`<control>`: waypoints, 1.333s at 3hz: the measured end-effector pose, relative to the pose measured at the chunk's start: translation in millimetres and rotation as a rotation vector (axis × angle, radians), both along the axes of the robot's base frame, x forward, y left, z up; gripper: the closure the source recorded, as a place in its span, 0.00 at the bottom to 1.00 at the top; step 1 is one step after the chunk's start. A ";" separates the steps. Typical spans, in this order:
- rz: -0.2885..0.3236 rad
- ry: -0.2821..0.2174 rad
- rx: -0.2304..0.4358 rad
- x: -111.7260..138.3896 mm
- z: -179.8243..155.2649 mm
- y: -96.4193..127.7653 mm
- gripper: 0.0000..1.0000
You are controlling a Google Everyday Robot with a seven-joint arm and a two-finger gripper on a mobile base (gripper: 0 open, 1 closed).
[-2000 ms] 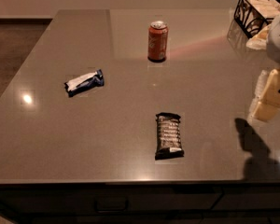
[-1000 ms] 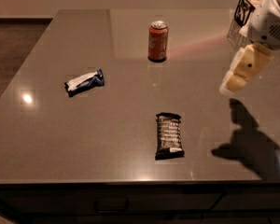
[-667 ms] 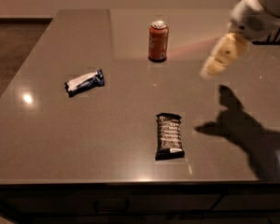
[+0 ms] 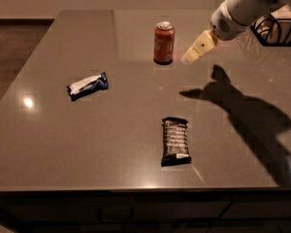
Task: Move coke can near rxbar chocolate
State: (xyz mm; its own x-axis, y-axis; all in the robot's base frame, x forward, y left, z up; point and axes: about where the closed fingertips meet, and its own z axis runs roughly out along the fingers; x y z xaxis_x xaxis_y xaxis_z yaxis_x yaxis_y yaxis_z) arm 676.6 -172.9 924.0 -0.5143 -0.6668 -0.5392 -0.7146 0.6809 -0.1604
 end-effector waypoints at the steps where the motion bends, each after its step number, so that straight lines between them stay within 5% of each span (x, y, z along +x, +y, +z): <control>1: -0.051 -0.028 0.053 48.2 -12.4 13.4 0.00; 4: -0.040 -0.074 0.173 104.2 -12.1 66.3 0.00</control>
Offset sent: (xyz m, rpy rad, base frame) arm 0.1151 0.0460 -0.0010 0.1766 -0.1097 -0.1009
